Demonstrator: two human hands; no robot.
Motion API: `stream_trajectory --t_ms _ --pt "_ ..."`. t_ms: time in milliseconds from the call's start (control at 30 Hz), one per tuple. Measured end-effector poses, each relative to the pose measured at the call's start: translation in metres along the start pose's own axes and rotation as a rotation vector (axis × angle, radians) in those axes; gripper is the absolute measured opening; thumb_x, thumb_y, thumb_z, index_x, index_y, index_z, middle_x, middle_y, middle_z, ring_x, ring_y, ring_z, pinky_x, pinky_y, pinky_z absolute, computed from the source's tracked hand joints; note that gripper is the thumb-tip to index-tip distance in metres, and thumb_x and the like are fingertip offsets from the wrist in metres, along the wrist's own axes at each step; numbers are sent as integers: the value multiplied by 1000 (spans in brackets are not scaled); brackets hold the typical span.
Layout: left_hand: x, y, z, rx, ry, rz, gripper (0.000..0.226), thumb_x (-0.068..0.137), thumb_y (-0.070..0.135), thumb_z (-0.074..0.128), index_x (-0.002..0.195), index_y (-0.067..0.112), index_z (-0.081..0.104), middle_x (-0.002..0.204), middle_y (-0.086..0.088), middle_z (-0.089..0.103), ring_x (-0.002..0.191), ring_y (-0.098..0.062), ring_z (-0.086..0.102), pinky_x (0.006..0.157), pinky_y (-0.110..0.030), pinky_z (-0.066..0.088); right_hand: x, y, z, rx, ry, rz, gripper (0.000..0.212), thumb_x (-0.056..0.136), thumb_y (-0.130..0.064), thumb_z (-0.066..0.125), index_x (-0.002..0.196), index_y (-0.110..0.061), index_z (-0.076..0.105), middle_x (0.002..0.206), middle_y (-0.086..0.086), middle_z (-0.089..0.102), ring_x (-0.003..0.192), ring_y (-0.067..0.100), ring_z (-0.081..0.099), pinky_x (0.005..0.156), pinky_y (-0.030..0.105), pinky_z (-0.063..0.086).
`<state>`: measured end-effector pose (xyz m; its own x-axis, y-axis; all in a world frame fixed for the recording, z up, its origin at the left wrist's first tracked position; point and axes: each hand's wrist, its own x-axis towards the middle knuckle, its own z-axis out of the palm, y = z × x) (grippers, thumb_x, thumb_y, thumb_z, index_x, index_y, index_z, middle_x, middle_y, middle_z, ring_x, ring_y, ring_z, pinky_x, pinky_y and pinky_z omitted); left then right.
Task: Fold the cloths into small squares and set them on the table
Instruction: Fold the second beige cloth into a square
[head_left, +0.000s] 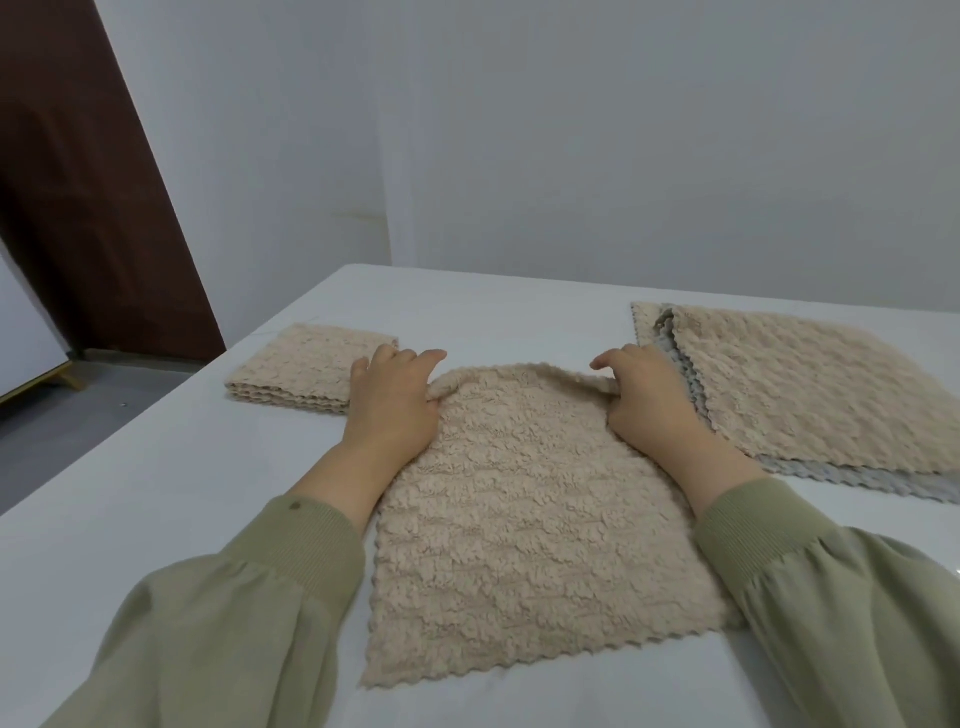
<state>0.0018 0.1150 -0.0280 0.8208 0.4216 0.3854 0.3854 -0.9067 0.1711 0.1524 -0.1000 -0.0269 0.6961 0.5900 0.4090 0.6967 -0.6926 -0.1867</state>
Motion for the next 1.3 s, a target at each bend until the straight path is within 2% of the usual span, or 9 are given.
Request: stream_trajectory --t_ms 100,233,367,633,700,867,967,1167,1300 --pt "0 -4 1 -65 59 -51 50 86 17 57 135 24 49 119 0 60 117 -23 43 97 -38 31 0 6 -3 15 174 41 32 67 13 56 94 -1 66 89 13 61 91 34 50 71 31 31" --pt "1 -6 -1 -46 116 -95 22 83 11 57 101 18 68 105 -2 62 105 -24 46 86 -36 35 0 10 -5 56 301 113 20 68 13 55 80 2 67 82 15 57 83 33 50 65 32 33" --pt "-1 -6 -4 -93 163 -124 14 81 8 57 90 13 65 97 -4 60 97 -24 48 80 -35 38 -3 8 -8 107 304 192 15 78 4 52 86 -1 64 91 11 53 78 27 49 60 30 35" --pt "-6 -5 -13 -115 229 -237 21 91 21 49 82 16 67 73 -1 63 68 -22 53 55 -29 34 -1 3 -20 45 247 230 26 93 -27 49 71 -12 54 70 3 55 63 23 49 51 28 32" --pt "-7 -5 -14 -119 244 -237 22 91 20 48 85 16 69 74 -2 65 66 -21 50 54 -28 34 3 4 -27 126 199 311 27 91 -29 52 73 -11 62 62 2 57 57 22 52 51 26 39" --pt "-7 3 -18 -410 307 -287 25 92 16 50 104 18 72 89 1 72 81 -18 63 69 -24 42 8 11 -49 831 -14 500 26 90 -14 60 66 -5 61 47 6 48 35 14 35 38 20 31" --pt "-6 3 -15 -654 300 -313 26 90 13 50 106 20 70 83 5 72 81 -17 67 82 -30 51 9 12 -51 1103 -99 569 13 92 -8 57 87 0 65 62 11 64 38 13 51 38 21 44" --pt "-10 15 -24 -917 276 -146 40 96 13 48 135 23 50 129 16 52 118 4 46 99 -13 35 21 2 -56 1472 402 490 19 86 -9 50 82 1 66 81 21 64 66 26 59 55 29 47" --pt "-12 13 -20 -934 223 -247 28 95 19 50 120 19 63 119 10 62 109 -2 55 88 -9 39 2 4 -29 1083 463 547 21 87 -22 54 72 -13 66 72 6 62 72 19 55 69 34 46"
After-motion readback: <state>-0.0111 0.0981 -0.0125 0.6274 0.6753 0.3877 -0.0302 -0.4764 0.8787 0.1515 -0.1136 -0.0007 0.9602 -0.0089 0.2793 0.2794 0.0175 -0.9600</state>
